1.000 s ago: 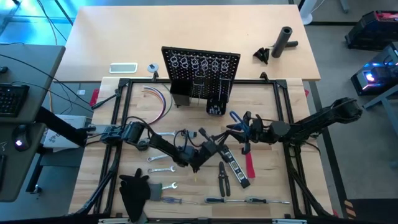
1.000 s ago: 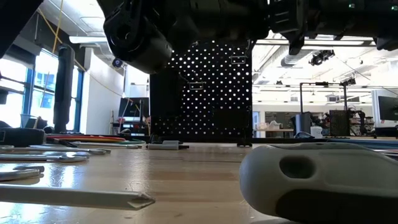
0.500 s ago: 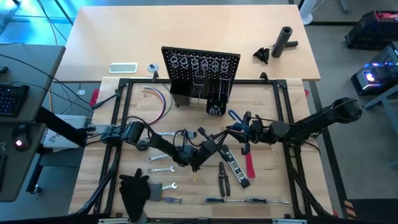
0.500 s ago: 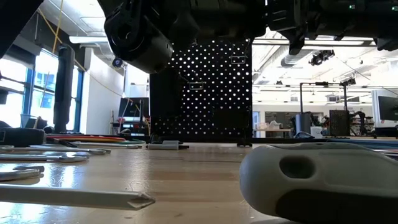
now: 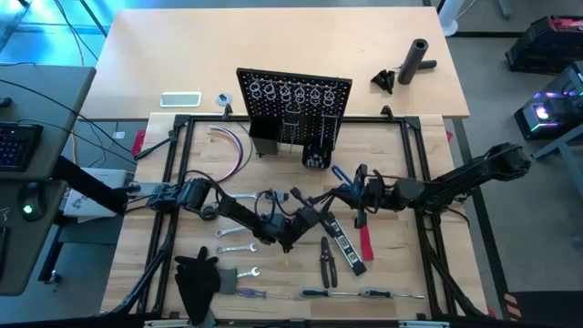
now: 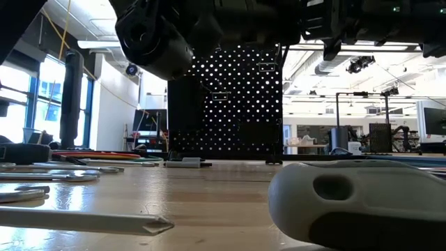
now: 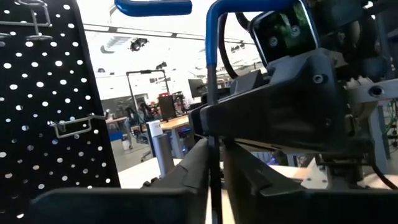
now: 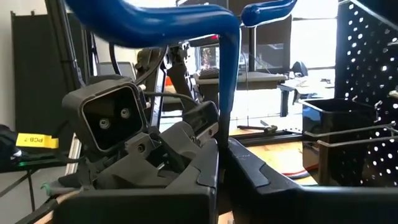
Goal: Hang tools onto peg board
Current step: Hang the blue pick tool on the black pegboard
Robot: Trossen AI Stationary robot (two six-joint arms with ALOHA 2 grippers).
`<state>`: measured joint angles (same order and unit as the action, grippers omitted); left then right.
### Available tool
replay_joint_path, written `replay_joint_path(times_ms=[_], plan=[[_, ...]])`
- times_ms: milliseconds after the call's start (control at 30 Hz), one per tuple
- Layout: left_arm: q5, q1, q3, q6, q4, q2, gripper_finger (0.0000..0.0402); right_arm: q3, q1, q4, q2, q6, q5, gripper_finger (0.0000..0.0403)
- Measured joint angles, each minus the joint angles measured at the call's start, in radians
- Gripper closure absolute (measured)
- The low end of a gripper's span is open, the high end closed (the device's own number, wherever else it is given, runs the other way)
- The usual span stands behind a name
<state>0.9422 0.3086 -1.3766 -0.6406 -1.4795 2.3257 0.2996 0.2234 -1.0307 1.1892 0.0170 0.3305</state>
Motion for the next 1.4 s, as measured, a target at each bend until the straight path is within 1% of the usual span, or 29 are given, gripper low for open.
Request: replay_joint_path(times_ms=[200, 333, 400, 533, 633, 733, 867, 1000, 1100, 1133, 1200, 1267, 1400], plan=[[0.017, 0.017, 0.0, -0.02, 0.006, 0.0, 0.0298, 0.0, 0.0, 0.019, -0.007, -0.02, -0.016, 0.04], [0.02, 0.021, 0.0, 0.002, 0.03, -0.004, 0.0264, 0.0, -0.001, 0.028, -0.007, -0.026, -0.035, 0.0401], [0.028, 0.021, 0.001, 0.042, 0.104, -0.025, 0.0254, 0.0, -0.001, 0.046, -0.008, -0.029, -0.039, 0.0401], [0.001, 0.01, 0.01, 0.223, 0.399, -0.112, 0.0251, 0.0, 0.002, 0.098, -0.04, -0.045, -0.061, 0.0402], [-0.069, -0.006, 0.012, 0.331, 0.588, -0.172, 0.0251, 0.0, 0.008, 0.148, -0.085, -0.067, -0.066, 0.0402], [-0.157, -0.018, 0.012, 0.372, 0.691, -0.208, 0.0251, 0.0, 0.013, 0.206, -0.143, -0.071, -0.091, 0.0402], [-0.31, -0.048, 0.013, 0.439, 0.734, -0.232, 0.0251, 0.0, 0.013, 0.285, -0.209, -0.078, -0.156, 0.0402], [-0.501, -0.092, 0.013, 0.522, 0.778, -0.232, 0.0251, 0.001, 0.013, 0.333, -0.254, -0.077, -0.224, 0.0402], [-0.639, -0.124, 0.013, 0.578, 0.793, -0.231, 0.0251, 0.001, 0.013, 0.391, -0.283, -0.069, -0.253, 0.0402], [-0.67, -0.132, 0.013, 0.59, 0.794, -0.231, 0.0252, 0.001, 0.013, 0.407, -0.292, -0.067, -0.256, 0.0402], [-0.709, -0.142, 0.013, 0.607, 0.801, -0.232, 0.0256, 0.001, 0.013, 0.432, -0.309, -0.067, -0.261, 0.0402], [-0.727, -0.146, 0.013, 0.611, 0.812, -0.232, 0.0263, 0.001, 0.013, 0.455, -0.325, -0.067, -0.266, 0.0402], [-0.738, -0.147, 0.013, 0.595, 0.838, -0.233, 0.028, 0.001, 0.014, 0.509, -0.36, -0.067, -0.277, 0.0402]])
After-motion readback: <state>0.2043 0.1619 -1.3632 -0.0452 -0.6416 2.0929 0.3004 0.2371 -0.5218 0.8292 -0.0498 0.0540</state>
